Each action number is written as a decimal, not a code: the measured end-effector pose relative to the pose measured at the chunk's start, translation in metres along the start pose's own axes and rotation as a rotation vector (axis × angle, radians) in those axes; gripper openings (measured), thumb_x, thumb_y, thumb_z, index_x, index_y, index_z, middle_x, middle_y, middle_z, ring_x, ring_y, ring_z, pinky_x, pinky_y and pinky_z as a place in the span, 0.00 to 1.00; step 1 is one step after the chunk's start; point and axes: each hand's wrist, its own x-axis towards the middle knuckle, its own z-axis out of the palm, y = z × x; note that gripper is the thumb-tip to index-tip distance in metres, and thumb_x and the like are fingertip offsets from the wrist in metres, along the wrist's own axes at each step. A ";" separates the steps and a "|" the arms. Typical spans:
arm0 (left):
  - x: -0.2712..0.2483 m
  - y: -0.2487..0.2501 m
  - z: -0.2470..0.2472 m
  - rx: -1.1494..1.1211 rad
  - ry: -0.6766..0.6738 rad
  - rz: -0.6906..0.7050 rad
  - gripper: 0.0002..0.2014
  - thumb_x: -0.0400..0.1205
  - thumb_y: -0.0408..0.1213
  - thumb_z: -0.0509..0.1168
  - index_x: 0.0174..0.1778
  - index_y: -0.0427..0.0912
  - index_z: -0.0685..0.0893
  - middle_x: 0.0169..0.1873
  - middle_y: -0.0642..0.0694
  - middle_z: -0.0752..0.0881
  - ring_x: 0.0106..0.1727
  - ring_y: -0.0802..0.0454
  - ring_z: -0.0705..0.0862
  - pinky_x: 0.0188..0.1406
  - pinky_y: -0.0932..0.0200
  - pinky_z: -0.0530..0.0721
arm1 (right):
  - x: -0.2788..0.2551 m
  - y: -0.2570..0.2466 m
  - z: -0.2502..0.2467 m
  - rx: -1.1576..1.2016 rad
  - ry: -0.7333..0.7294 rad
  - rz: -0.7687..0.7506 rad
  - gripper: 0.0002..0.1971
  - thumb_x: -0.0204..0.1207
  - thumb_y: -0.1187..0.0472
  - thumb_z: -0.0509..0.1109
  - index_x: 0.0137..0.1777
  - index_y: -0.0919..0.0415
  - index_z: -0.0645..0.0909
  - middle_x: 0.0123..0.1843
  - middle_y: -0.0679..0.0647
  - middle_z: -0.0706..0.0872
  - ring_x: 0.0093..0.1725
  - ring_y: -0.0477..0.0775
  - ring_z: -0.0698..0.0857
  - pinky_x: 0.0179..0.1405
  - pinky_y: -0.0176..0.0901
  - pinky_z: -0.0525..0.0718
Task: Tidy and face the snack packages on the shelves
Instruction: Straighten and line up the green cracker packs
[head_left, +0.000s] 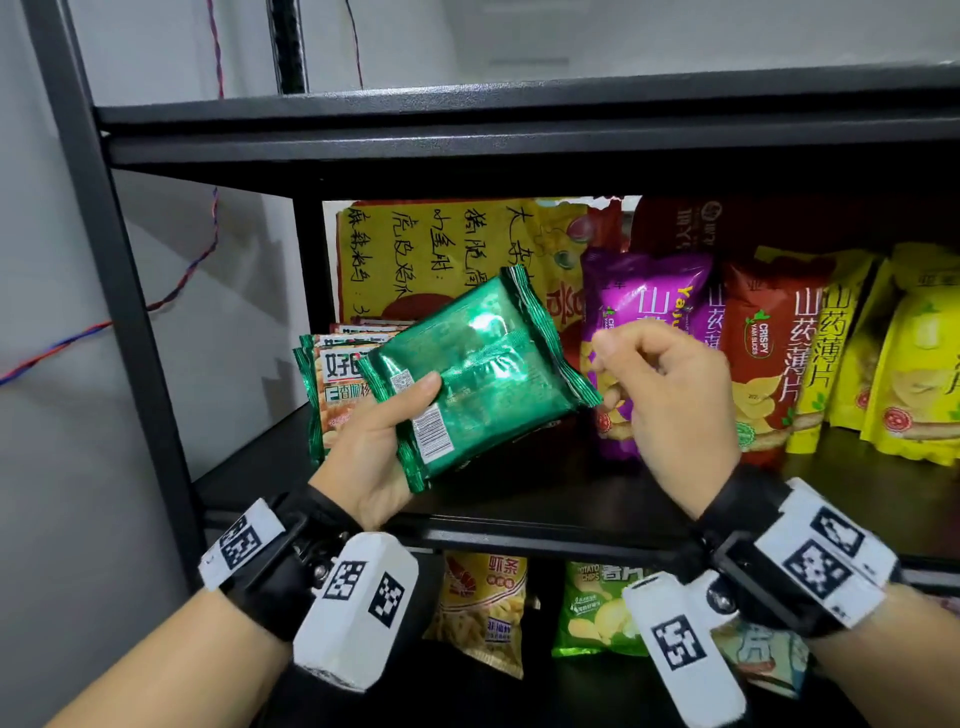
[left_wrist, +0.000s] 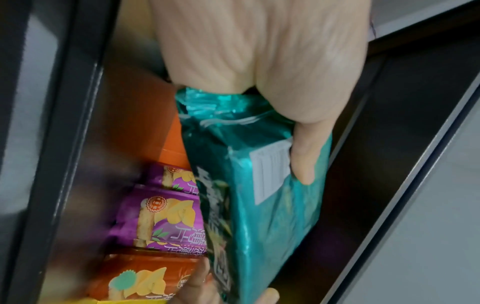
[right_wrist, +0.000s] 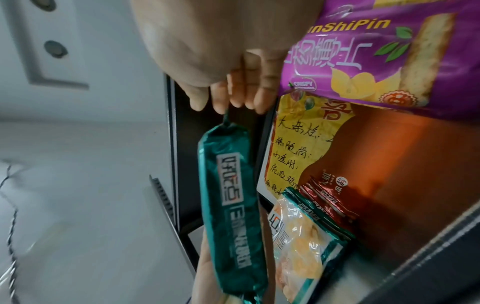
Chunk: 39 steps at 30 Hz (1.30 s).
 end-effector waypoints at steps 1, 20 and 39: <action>-0.001 0.000 -0.001 -0.014 -0.005 -0.008 0.22 0.67 0.35 0.77 0.58 0.38 0.91 0.60 0.33 0.90 0.58 0.37 0.91 0.48 0.43 0.91 | 0.003 0.003 0.000 0.022 -0.039 0.083 0.10 0.82 0.57 0.70 0.39 0.57 0.86 0.35 0.50 0.87 0.28 0.44 0.81 0.27 0.36 0.78; -0.017 -0.018 0.033 0.791 0.054 0.099 0.45 0.65 0.53 0.84 0.77 0.48 0.74 0.71 0.55 0.82 0.73 0.57 0.79 0.69 0.60 0.78 | -0.007 0.027 0.010 -0.232 -0.163 -0.056 0.18 0.66 0.67 0.83 0.46 0.46 0.80 0.42 0.34 0.88 0.46 0.28 0.84 0.45 0.17 0.75; 0.004 -0.004 -0.006 0.414 -0.054 0.401 0.17 0.80 0.37 0.72 0.65 0.51 0.89 0.67 0.42 0.88 0.71 0.42 0.85 0.71 0.39 0.81 | 0.013 0.007 0.005 -0.264 -0.235 0.025 0.33 0.67 0.52 0.83 0.71 0.50 0.75 0.66 0.44 0.79 0.69 0.43 0.78 0.72 0.44 0.76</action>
